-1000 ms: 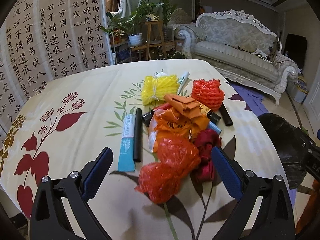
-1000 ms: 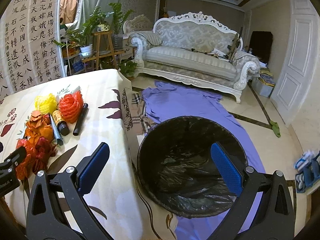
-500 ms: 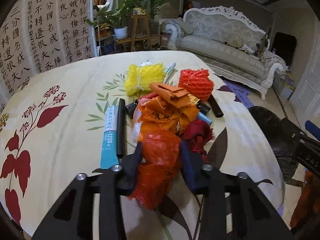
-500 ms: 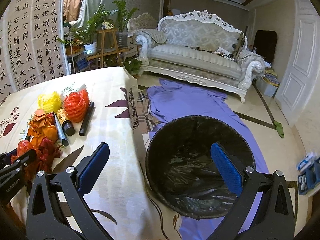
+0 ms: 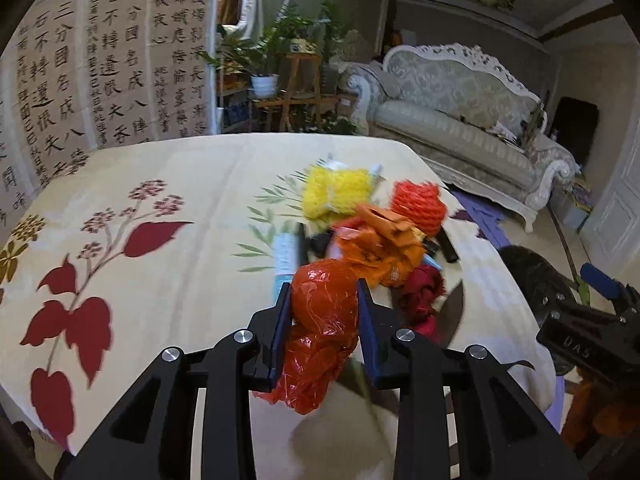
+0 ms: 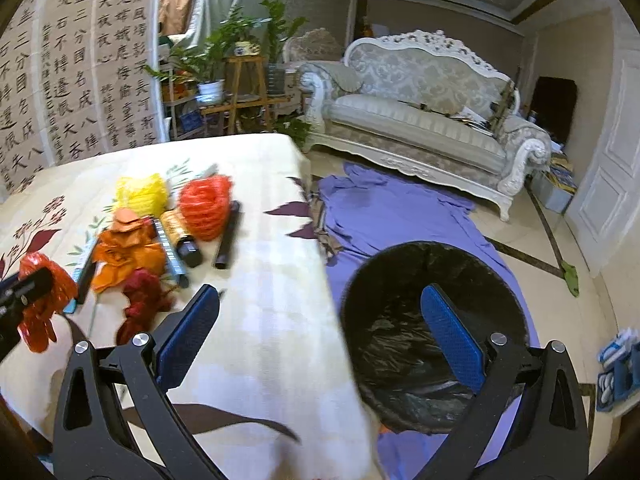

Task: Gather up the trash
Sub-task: 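Grasp the red plastic bag with the left tool while the right tool grasps the dark red bag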

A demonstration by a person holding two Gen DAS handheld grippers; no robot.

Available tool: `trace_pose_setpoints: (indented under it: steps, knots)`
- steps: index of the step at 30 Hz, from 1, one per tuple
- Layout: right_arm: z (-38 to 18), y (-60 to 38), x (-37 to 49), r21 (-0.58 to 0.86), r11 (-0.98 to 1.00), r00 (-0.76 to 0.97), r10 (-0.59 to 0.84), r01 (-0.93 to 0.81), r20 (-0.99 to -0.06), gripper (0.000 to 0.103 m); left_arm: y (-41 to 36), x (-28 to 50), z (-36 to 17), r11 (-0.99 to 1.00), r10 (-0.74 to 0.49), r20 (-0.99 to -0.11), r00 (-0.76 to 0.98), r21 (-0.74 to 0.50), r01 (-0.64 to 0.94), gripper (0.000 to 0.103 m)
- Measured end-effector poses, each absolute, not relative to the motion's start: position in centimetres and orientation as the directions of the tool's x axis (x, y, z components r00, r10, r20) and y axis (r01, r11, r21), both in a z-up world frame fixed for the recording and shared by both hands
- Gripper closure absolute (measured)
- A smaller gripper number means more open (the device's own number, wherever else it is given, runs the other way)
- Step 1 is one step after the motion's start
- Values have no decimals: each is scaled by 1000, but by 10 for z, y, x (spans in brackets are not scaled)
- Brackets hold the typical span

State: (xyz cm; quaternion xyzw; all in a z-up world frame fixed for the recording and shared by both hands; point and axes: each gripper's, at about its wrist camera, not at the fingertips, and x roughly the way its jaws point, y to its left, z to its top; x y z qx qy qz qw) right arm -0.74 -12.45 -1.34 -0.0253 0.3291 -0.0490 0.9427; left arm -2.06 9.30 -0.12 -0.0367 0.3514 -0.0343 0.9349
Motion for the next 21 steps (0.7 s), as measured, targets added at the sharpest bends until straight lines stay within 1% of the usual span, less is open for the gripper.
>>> trace_pose_setpoints:
  steps: [2, 3, 4, 8, 10, 15, 18, 20, 21]
  knots:
    - [-13, -114, -5, -74, 996, 776, -82, 46, -625, 6, 103, -21, -1, 997, -57, -650, 757, -76, 10, 71]
    - [-13, -107, -4, -69, 997, 774, -65, 27, -629, 10, 108, -21, -1, 998, -40, -648, 761, -69, -6, 72]
    - [-13, -102, -3, -66, 998, 772, -50, 10, -634, 18, 115, -21, -1, 998, -23, -646, 763, -64, -24, 72]
    - [-19, -78, 4, -44, 997, 746, 16, -61, -666, 28, 142, -20, -6, 994, 27, -654, 756, -61, -88, 72]
    - [-21, -66, 6, -40, 995, 734, 39, -90, -678, 36, 154, -20, -8, 991, 53, -657, 752, -57, -120, 72]
    - [-32, -41, 9, -35, 987, 694, 86, -158, -714, 48, 172, -19, -15, 984, 98, -664, 741, -45, -170, 72]
    - [-39, -36, 9, -11, 981, 662, 123, -195, -739, 58, 176, -19, -19, 984, 102, -667, 738, -44, -175, 72]
    - [-42, -34, 10, -3, 978, 647, 136, -210, -750, 70, 173, -19, -21, 985, 89, -670, 737, -51, -165, 71]
    - [-43, -32, 9, -4, 975, 644, 143, -221, -751, 74, 172, -19, -22, 986, 82, -672, 736, -55, -159, 72]
